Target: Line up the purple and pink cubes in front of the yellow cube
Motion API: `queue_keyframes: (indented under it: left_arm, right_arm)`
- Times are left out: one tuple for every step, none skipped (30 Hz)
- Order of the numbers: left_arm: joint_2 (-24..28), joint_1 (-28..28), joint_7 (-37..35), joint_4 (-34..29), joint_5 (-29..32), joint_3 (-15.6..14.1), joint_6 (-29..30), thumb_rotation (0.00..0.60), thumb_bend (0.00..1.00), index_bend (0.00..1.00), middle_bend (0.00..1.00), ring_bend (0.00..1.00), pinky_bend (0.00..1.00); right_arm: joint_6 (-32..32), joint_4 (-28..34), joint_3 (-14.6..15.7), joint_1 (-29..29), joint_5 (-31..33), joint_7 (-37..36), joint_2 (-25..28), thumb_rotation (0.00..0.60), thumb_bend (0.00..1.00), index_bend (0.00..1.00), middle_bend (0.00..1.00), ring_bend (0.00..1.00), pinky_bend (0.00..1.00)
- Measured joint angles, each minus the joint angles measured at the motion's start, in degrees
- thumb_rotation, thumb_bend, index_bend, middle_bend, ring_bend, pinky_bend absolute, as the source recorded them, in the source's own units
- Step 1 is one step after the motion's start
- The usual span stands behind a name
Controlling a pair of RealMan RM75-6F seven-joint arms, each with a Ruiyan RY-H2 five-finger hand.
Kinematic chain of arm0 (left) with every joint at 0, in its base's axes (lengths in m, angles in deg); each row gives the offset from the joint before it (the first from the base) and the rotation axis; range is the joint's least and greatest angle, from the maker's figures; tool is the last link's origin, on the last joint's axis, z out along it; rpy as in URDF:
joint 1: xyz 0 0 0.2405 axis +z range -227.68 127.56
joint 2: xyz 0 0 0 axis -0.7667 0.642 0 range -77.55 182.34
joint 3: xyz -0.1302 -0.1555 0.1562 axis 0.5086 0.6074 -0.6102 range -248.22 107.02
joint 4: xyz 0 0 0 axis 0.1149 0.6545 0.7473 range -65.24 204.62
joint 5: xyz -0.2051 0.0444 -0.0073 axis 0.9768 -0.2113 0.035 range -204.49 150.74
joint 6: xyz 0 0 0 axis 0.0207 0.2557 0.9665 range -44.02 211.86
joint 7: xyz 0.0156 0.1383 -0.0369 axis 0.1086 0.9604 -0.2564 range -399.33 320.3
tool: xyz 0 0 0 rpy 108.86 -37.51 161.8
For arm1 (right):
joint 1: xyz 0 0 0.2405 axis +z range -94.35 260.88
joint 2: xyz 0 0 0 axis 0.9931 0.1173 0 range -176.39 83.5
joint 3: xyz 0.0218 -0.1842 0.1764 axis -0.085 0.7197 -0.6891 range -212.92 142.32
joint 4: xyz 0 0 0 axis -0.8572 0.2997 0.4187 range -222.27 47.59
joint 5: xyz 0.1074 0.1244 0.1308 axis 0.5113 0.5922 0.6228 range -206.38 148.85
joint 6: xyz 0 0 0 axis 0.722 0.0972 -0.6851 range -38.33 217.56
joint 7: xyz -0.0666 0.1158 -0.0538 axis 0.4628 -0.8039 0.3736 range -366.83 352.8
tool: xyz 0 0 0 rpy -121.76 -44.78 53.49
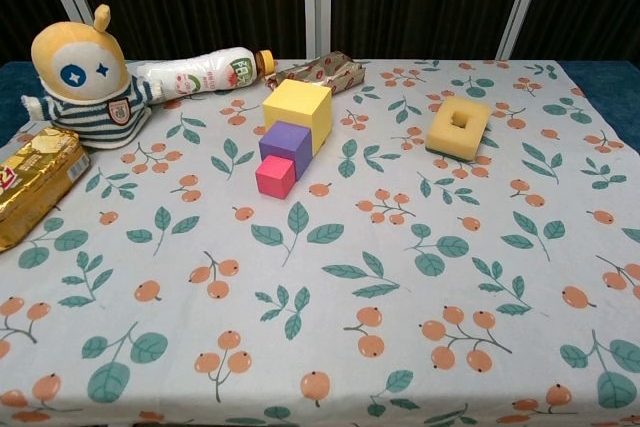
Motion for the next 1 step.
queue_keyframes:
  left_arm:
    - [0.0, 0.7, -0.2, 0.0, -0.3, -0.2, 0.6, 0.600, 0.00, 0.16, 0.01, 0.02, 0.14]
  right_arm:
    - [-0.1, 0.1, 0.0, 0.1, 0.2, 0.1, -0.1, 0.600, 0.16, 0.11, 0.10, 0.00, 0.12]
